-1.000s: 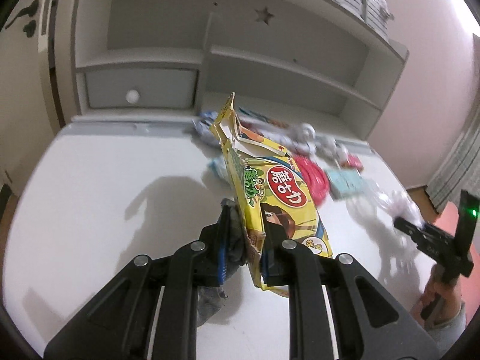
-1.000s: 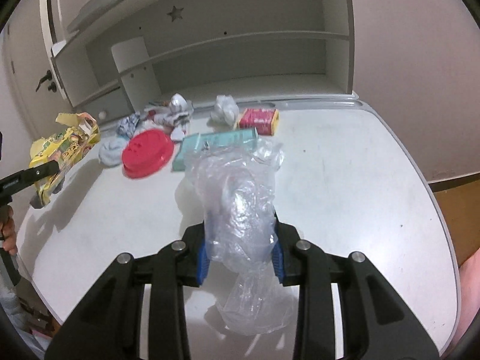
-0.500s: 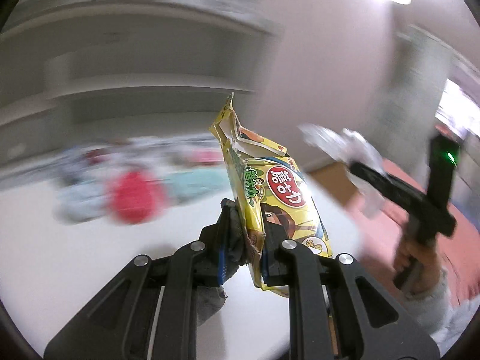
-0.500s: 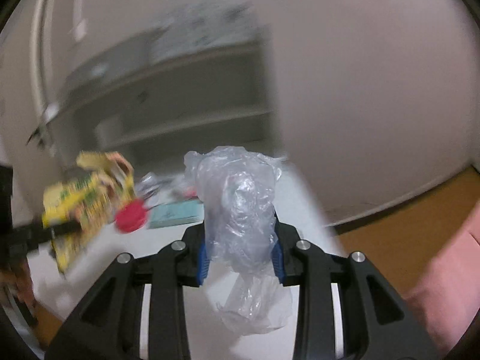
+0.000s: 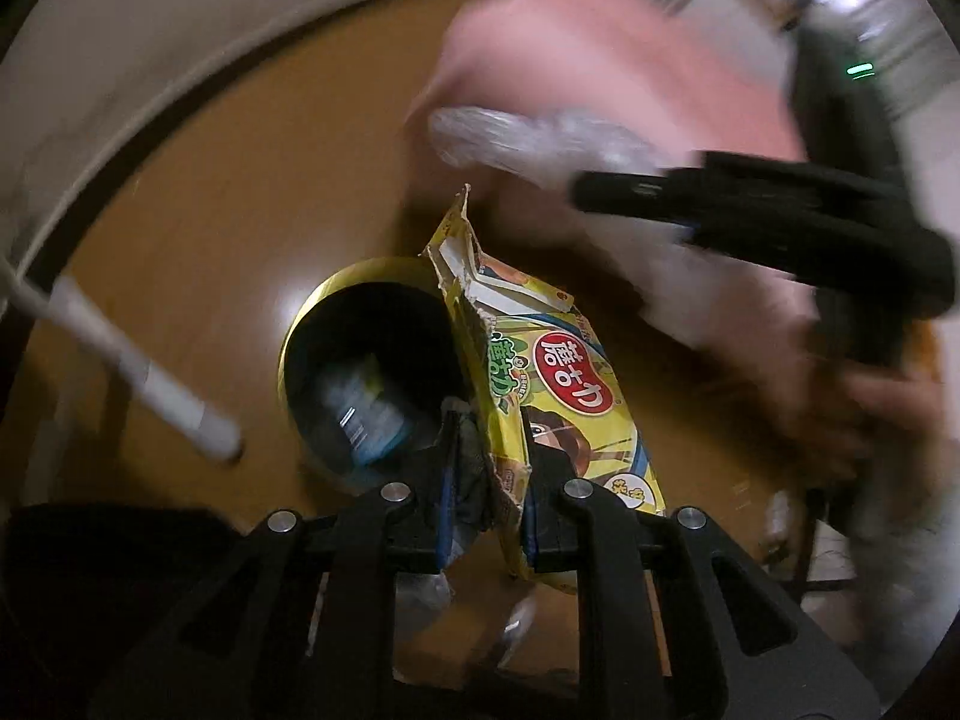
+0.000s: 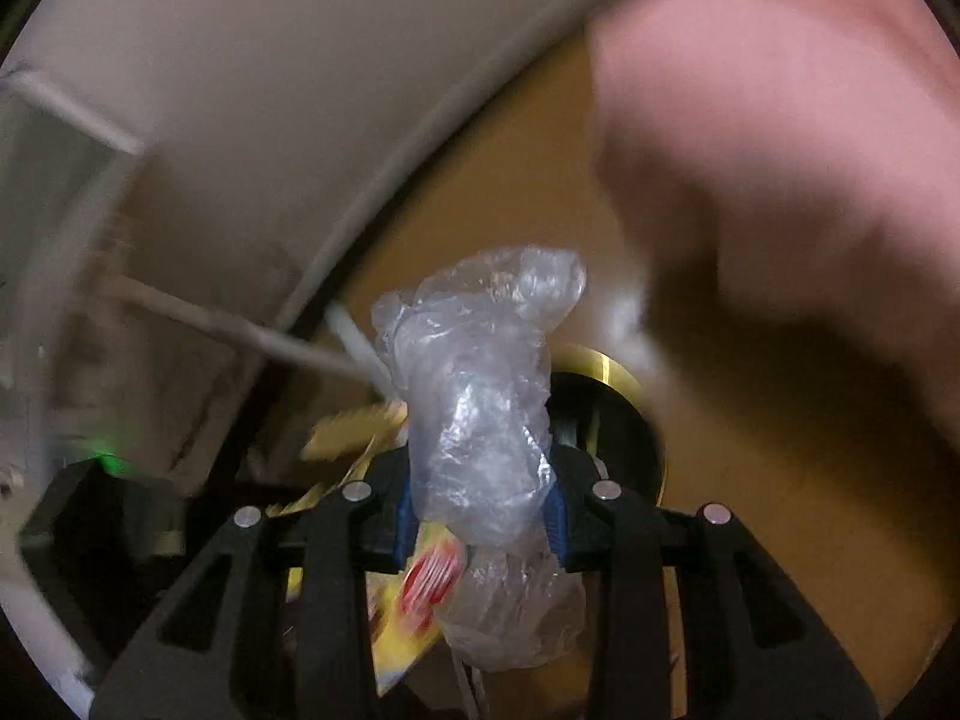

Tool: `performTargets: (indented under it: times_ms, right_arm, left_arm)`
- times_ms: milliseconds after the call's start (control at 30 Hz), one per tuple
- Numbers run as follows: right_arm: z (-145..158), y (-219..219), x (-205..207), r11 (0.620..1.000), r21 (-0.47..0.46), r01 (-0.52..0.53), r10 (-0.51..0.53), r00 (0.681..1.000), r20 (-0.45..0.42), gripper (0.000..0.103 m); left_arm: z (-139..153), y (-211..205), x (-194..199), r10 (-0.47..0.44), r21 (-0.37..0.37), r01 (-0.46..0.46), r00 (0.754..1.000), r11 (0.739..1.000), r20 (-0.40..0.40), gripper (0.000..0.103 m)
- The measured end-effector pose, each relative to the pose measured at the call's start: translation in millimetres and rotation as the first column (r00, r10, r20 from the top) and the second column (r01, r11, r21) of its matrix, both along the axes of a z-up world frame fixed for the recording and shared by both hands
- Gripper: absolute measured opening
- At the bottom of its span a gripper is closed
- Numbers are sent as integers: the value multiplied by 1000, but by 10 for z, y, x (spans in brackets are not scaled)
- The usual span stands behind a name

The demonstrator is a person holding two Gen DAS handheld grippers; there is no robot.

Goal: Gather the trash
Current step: 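Carry both bags over the black bin and open both tools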

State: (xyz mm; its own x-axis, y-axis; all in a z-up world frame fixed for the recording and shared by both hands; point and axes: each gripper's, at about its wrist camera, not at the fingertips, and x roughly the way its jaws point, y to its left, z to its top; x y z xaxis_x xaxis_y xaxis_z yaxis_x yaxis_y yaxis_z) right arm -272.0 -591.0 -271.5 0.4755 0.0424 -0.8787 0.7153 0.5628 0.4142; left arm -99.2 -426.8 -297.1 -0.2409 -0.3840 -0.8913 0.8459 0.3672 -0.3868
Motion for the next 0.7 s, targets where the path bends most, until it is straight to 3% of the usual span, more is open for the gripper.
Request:
performTargets:
  times_ms: [33, 67, 133, 267, 333, 367, 400, 433, 567, 667, 700]
  right_arm:
    - [-241, -32, 32, 1000, 28, 2, -1, 999, -38, 33]
    - [-537, -74, 65, 998, 64, 14, -9, 997, -80, 33]
    - [-848, -118, 95, 989, 142, 50, -37, 995, -97, 33]
    - [-1138, -130, 172, 969, 231, 82, -62, 994, -93, 33]
    - [-1169, -142, 160, 963, 256, 88, -70, 995, -77, 46]
    - [-1169, -201, 128, 960, 264, 94, -76, 994, -77, 71]
    - [-1143, -227, 105, 960, 262, 99, -83, 994, -73, 82]
    - [-1107, -256, 79, 963, 248, 103, -90, 994, -61, 87]
    - [-863, -337, 15, 976, 170, 134, -126, 991, -53, 87]
    - [-313, -367, -87, 986, -37, 162, -163, 985, -47, 87]
    - [-28, -349, -119, 975, -146, 166, -173, 984, -37, 88]
  left_arm:
    - [-329, -82, 63, 33, 64, -31, 999, 997, -39, 16]
    - [-468, -127, 74, 52, 86, -47, 997, 995, -56, 16]
    - [-661, -165, 90, 68, 116, -60, 996, 991, -63, 16]
    - [-718, -272, 110, 72, 126, -66, 996, 990, -45, 16]
    - [-677, -318, 35, 75, 108, -73, 997, 991, -15, 25]
    - [-642, -275, -34, 74, 102, -75, 997, 992, 5, 54]
    - [-589, -253, -55, 75, 89, -77, 997, 993, 20, 88]
    - [-549, -240, -60, 78, 61, -80, 996, 995, 41, 93]
    - [-274, -158, -151, 47, -24, -45, 993, 999, 107, 92]
    - [318, 54, -270, 56, -183, -27, 986, 983, 158, 92]
    - [490, 107, -284, 59, -230, -17, 983, 973, 175, 92]
